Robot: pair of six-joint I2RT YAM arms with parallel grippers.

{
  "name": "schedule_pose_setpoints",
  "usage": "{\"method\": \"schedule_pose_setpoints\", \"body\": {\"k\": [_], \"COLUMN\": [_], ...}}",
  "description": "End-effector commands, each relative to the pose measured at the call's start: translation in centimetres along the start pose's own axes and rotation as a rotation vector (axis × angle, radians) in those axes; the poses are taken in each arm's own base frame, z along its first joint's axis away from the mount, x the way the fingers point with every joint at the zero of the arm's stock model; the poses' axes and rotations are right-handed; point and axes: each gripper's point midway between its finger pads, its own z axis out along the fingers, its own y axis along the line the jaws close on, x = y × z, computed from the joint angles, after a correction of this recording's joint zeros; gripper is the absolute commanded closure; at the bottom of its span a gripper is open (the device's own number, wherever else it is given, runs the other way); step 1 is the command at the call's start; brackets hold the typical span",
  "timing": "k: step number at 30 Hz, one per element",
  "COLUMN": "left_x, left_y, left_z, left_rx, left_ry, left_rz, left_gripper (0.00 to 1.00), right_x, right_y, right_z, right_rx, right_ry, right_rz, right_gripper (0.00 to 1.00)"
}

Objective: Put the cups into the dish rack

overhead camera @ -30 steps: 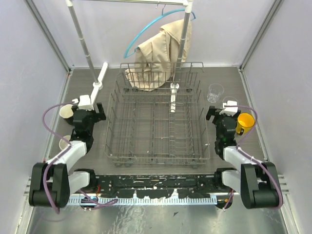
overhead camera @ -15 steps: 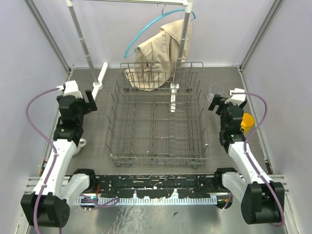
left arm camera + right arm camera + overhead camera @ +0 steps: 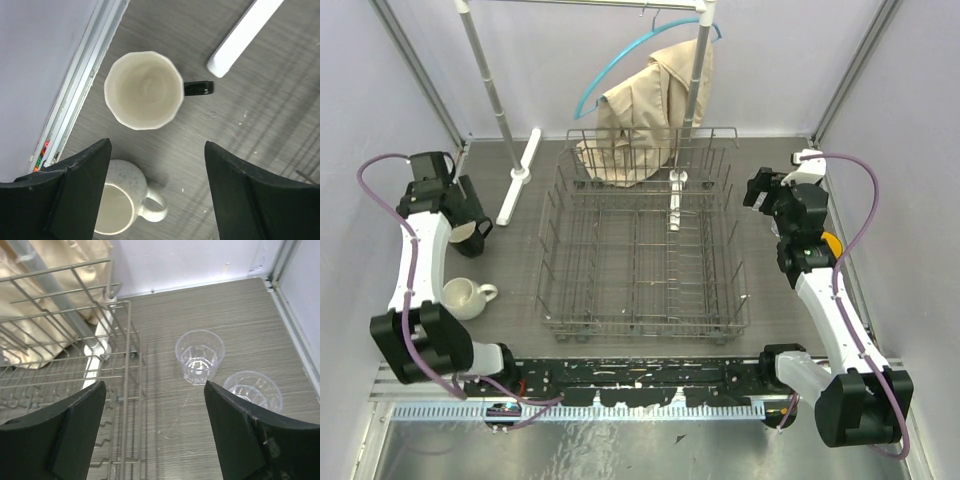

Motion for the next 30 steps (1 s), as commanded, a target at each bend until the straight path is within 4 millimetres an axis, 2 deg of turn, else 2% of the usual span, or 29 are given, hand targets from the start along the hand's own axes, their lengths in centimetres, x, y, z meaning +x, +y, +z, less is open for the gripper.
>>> {"method": "schedule_pose_setpoints", "body": {"k": [1,7,12,13,15,16,30], "left_x": [2.1,2.6,3.1,3.1,3.6,3.7,3.1], "left_y": [0.0,0.5,0.6,0.5,0.4,0.3,0.3], "left_z": [1.3,1.9,2.5,2.7,3.2,3.5,6.4], "left_rx": [0.095,0.101,0.116,0.118,0.121,0.123,0.089], "left_ry": [0.151,0.188,0.212,0.206,0.223,0.232,0.22], "left_rz": [-0.024,0.082,0.164,0.162,0.154,0.157,0.164], "left_gripper": [0.21,0.27,0.33,0.36,0.52,0.54,0.53], "right_x": [-2.5,-2.6,-2.0,-1.8,-1.7,-1.6,-0.8], "right_y": [2.8,3.0,2.8,2.7,2.7,2.7,2.8], "right_z": [-0.1,-0.1,0.1,0.1,0.2,0.2,0.9], "right_rx": [-0.124,-0.136,-0.126,-0.124,-0.125,-0.125,-0.129], "right_ry": [-0.024,-0.028,-0.018,-0.014,-0.009,-0.007,0.005], "right_rz": [0.035,0.027,0.027,0.026,0.027,0.028,0.021], "right_gripper": [0.15,0.15,0.14,0.14,0.13,0.13,0.13]}}
